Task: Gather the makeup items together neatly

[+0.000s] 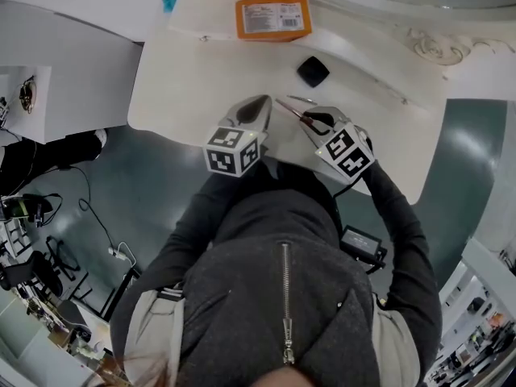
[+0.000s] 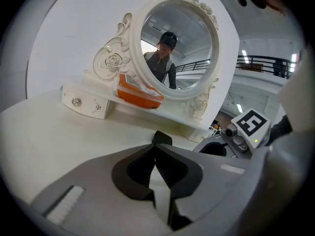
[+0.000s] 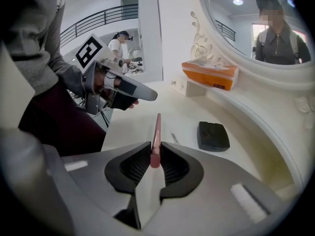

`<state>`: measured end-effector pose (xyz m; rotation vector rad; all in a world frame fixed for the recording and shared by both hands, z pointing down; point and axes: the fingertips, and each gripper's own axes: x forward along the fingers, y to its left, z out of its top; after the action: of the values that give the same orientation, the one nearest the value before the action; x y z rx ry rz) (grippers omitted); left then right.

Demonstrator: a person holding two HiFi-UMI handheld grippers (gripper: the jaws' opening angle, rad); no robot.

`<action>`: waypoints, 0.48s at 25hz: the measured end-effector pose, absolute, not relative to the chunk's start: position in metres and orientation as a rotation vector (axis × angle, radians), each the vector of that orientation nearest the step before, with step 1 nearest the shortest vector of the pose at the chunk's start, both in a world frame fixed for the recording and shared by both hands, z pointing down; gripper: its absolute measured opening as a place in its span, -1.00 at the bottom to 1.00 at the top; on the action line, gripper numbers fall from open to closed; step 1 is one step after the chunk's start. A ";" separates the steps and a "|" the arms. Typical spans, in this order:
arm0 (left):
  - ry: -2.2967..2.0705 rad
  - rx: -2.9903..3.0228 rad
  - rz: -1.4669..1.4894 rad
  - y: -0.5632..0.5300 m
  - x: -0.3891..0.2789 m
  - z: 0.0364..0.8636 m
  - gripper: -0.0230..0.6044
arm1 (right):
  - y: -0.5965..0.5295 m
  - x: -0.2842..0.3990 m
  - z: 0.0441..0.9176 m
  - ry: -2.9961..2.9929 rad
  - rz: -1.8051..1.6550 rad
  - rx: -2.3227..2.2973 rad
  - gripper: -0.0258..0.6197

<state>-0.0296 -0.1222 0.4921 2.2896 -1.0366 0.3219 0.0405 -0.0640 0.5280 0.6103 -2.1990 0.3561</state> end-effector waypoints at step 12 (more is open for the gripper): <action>-1.067 2.273 0.336 -0.118 -0.041 0.492 -0.89 | -0.053 0.049 0.541 -2.192 0.206 0.327 -0.72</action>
<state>-0.0407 -0.1184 0.4916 2.2730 -1.0665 0.3358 0.0492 -0.0526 0.5408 0.3273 -2.1923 0.2055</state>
